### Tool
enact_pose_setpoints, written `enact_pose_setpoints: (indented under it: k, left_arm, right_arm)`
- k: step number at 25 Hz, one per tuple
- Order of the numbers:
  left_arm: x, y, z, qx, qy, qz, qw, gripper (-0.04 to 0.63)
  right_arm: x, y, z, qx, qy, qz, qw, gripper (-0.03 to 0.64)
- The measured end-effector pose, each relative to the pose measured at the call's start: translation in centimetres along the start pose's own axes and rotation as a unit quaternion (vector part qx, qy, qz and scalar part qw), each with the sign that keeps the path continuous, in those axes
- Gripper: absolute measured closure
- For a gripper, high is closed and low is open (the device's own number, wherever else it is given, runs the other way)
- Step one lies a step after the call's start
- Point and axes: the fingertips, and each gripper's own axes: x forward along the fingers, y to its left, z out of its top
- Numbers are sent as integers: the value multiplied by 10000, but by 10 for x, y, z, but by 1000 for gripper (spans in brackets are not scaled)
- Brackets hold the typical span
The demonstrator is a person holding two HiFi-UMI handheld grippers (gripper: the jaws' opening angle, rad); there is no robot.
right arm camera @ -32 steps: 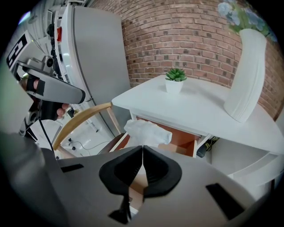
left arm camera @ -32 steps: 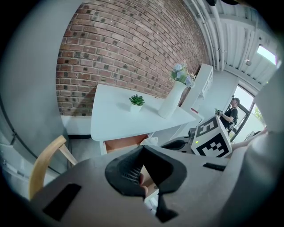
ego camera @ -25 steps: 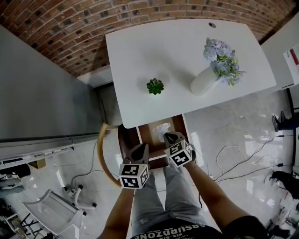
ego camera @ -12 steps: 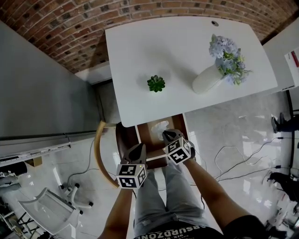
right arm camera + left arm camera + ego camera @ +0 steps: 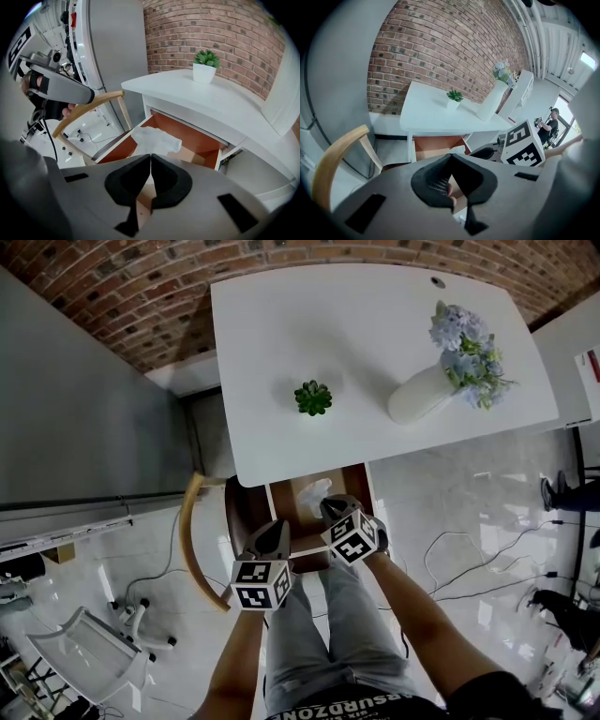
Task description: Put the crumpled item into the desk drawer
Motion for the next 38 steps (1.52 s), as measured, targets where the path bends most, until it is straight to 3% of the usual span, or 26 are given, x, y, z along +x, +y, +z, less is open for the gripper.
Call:
enact_pose_setpoints:
  k: [38]
  left_arm:
    - [16, 17, -17, 4, 178, 145, 9997, 598]
  right_arm:
    - [66, -2, -49, -428, 913, 374, 9942, 615]
